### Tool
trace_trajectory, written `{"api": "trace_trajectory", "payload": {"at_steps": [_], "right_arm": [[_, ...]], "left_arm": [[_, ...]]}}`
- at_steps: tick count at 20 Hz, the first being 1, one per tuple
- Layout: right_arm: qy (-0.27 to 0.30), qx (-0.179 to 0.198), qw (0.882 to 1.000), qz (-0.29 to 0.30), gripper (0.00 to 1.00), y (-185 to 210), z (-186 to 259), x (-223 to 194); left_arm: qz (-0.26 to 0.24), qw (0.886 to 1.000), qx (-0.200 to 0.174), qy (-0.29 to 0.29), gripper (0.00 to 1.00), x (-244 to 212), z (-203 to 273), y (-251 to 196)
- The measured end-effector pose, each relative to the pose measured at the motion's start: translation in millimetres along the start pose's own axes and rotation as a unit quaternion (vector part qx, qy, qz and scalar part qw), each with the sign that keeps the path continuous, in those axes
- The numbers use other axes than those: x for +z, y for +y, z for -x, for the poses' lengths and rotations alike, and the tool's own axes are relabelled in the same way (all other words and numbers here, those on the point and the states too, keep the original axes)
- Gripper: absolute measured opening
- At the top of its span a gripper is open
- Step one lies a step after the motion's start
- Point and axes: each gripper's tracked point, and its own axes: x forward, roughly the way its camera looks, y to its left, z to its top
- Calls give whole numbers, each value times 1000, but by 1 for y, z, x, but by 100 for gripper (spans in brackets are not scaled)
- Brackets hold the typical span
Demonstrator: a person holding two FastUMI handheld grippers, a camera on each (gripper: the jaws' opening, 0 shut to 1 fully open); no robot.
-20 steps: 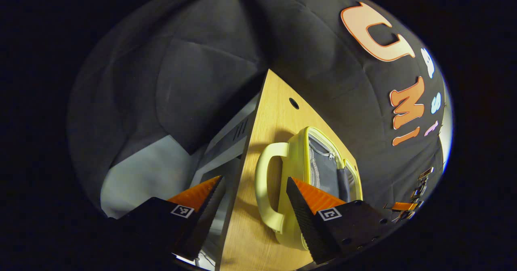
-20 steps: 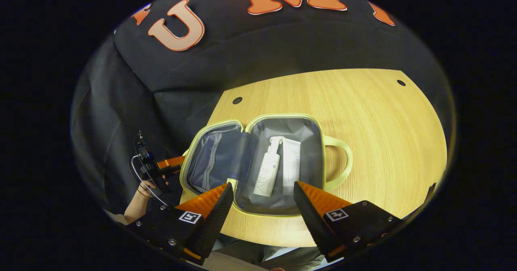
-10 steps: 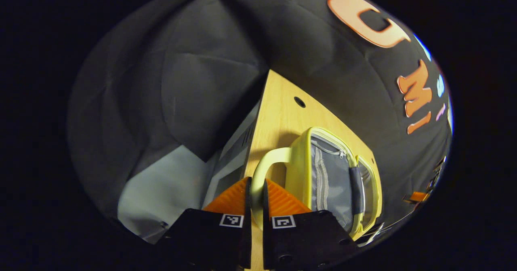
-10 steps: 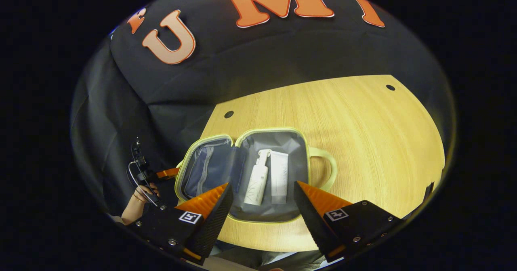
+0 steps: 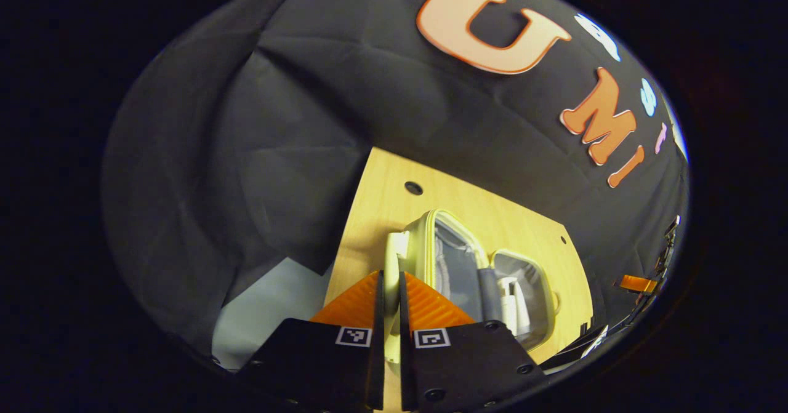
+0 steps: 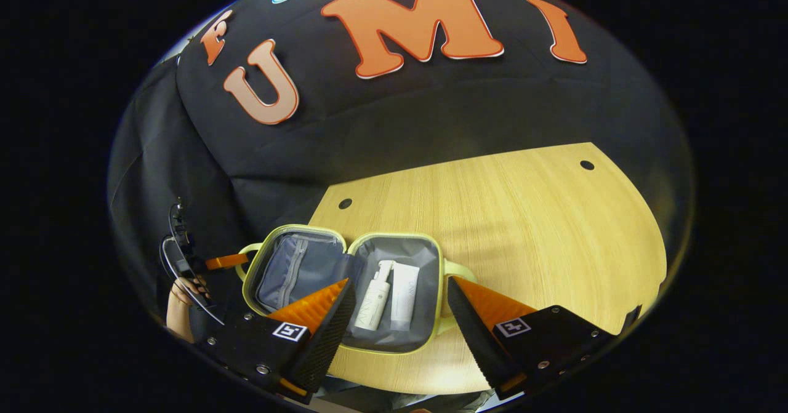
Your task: First open the suitcase, pack the skin care products into it, and then close the suitcase.
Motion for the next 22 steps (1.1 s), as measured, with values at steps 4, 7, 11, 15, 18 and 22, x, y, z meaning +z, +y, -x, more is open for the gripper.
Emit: {"api": "trace_trajectory", "payload": {"at_steps": [4,7,11,15,18,22], "right_arm": [[-29,8,1000,3,95,-27,9,30],[-49,20,999,2,95,-51,22,52],[-72,24,997,3,95,-94,36,75],[-92,21,995,16,95,-142,52,94],[-99,18,995,24,95,-176,63,101],[-105,15,994,32,95,-218,73,105]], "left_arm": [[-38,999,-8,-30,11,32,34,-79],[-72,996,6,-42,11,41,52,-132],[-131,988,60,-54,11,38,62,-206],[-193,974,91,-70,11,23,56,-287],[-242,959,128,-69,11,5,41,-334],[-296,942,145,-60,11,-31,10,-405]]}}
